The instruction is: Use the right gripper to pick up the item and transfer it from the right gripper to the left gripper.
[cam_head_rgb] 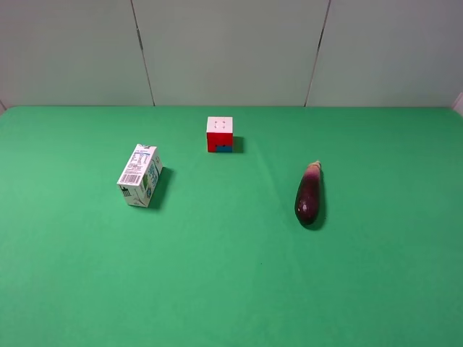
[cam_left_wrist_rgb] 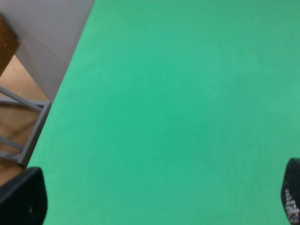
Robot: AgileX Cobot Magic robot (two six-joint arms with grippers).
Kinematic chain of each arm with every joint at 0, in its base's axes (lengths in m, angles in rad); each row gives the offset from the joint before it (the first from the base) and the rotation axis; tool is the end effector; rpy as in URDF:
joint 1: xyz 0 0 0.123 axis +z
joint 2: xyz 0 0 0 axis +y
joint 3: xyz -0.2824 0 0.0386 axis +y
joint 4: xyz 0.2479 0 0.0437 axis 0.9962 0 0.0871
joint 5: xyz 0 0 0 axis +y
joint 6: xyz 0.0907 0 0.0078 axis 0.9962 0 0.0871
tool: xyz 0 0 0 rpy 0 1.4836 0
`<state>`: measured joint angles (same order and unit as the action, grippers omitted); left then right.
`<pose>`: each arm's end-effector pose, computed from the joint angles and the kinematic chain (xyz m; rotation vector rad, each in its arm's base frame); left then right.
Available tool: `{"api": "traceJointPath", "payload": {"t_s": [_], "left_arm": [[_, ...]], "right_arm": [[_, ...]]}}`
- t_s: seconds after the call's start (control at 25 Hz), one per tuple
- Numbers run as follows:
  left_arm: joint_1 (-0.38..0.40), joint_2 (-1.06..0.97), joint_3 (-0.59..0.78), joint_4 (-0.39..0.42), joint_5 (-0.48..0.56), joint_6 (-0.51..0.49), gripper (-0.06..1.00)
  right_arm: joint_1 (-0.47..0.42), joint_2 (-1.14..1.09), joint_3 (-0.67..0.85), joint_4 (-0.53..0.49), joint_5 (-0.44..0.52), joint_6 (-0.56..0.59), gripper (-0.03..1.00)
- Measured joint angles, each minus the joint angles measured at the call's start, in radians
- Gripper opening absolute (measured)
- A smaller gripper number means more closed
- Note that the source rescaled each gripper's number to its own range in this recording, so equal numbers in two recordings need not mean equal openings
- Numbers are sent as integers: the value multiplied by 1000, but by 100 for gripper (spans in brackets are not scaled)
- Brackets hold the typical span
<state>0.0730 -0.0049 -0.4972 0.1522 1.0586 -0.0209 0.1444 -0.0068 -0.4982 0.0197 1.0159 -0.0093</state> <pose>-0.0066 0.0116 0.2773 -0.1026 2.0348 0.2147 -0.0041 0.0009 0.2803 -0.1537 1.9901 0.1104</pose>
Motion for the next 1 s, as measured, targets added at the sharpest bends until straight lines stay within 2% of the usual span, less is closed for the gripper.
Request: {"api": "traceJointPath", "payload": {"t_s": [1.0], "left_arm": [[0, 0, 0, 0, 0, 0, 100]], "right_arm": [[0, 0, 0, 0, 0, 0, 100]]}}
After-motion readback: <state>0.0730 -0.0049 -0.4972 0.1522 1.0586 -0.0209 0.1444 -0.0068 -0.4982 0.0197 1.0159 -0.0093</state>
